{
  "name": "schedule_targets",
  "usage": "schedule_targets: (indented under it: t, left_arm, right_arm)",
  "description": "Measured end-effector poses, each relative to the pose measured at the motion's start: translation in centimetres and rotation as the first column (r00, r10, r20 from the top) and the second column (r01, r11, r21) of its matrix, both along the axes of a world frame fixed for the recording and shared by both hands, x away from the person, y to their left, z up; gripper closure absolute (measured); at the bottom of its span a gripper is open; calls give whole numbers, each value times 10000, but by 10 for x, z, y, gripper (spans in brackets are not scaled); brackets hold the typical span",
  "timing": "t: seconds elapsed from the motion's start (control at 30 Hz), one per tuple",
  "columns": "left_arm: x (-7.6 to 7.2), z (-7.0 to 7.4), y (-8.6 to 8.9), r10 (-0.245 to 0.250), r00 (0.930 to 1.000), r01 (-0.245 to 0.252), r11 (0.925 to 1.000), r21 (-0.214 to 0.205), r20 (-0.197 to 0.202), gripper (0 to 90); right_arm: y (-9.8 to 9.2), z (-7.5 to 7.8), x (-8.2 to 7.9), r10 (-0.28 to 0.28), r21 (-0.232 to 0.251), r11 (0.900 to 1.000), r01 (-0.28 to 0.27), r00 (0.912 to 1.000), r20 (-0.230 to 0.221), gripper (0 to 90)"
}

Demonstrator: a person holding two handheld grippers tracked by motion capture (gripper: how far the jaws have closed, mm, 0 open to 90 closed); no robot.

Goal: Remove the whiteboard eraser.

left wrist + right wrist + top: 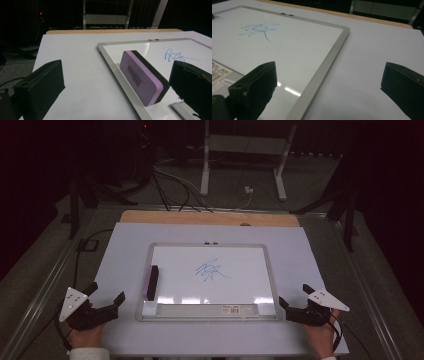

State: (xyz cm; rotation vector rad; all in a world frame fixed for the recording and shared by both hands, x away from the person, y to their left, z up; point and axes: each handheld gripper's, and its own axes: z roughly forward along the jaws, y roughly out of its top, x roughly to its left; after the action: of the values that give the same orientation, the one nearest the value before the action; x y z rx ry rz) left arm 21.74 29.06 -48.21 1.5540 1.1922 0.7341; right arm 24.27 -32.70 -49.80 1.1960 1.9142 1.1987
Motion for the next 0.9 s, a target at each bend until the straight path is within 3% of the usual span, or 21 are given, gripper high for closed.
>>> schedule_targets:
  t: [0.3,0.9]
  left_arm:
    - [-2,3,2,258,9992,-257,9997,35,-320,7]
    - [11,16,3,-30,9981,38,9999,126,-611,12]
  right_arm:
    - [-3,1,-2,23,226,9997,-34,9990,448,8]
    - [-6,3,-5,-146,442,9989,126,9988,472,9]
